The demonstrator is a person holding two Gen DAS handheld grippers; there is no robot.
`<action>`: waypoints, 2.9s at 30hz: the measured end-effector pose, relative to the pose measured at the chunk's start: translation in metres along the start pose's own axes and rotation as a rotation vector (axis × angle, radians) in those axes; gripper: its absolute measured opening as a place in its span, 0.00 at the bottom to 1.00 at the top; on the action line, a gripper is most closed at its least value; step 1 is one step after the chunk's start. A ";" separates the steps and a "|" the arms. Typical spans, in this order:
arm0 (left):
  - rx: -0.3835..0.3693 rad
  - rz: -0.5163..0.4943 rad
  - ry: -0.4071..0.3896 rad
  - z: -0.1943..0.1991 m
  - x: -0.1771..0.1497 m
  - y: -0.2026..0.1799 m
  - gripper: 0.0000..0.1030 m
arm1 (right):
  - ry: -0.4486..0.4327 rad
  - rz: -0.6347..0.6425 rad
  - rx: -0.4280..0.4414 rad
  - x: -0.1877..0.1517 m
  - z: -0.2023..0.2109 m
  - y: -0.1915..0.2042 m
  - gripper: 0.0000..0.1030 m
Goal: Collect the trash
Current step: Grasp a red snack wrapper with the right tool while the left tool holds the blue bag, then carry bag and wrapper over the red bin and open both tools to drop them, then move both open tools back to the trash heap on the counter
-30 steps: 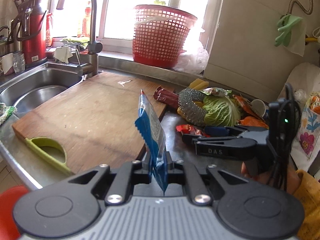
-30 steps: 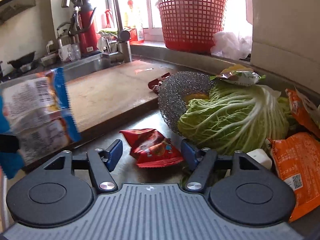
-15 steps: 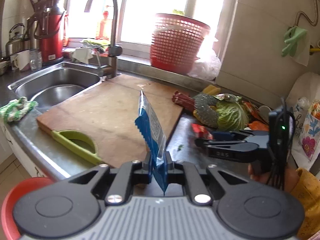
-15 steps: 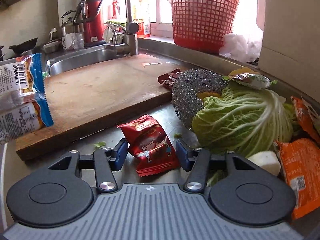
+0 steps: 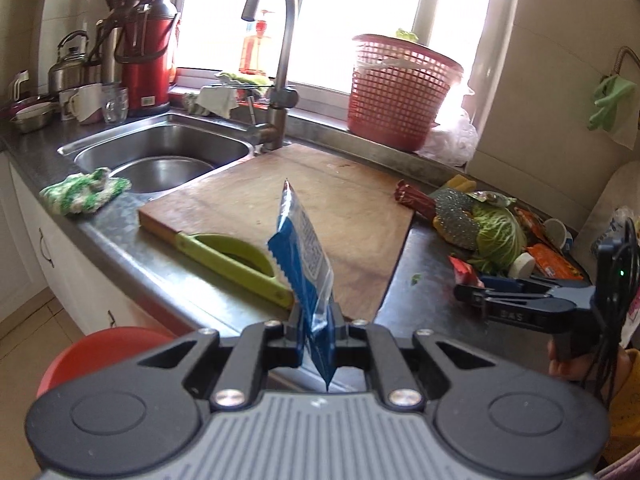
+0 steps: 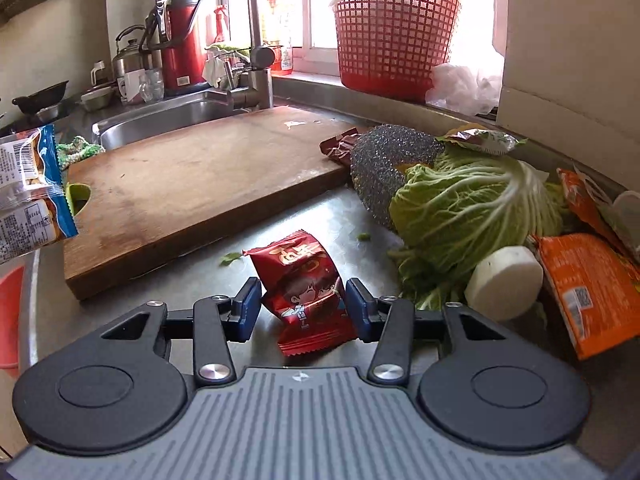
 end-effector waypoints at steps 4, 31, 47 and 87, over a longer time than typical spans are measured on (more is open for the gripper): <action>-0.005 0.016 -0.009 0.008 -0.002 0.009 0.08 | 0.016 -0.025 0.016 -0.002 0.007 0.004 0.54; 0.163 0.177 -0.010 0.049 -0.031 0.122 0.08 | 0.054 0.002 0.587 0.076 0.022 0.172 0.53; 0.154 0.235 0.110 0.007 -0.067 0.181 0.11 | 0.283 0.122 0.619 0.045 -0.035 0.255 0.57; -0.092 -0.004 0.053 -0.021 0.022 0.066 0.65 | -0.073 -0.223 0.010 0.038 0.042 0.045 0.96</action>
Point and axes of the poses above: each gripper's, at about its wrist camera, not at the fingertips, and z roughly against the way its jaws point, y to its left, x to its top, the point moved 1 cm from there along -z, roughly the way its jaws point, and after that the axes turned 7 degrees about -x, right-handed, at the moved point
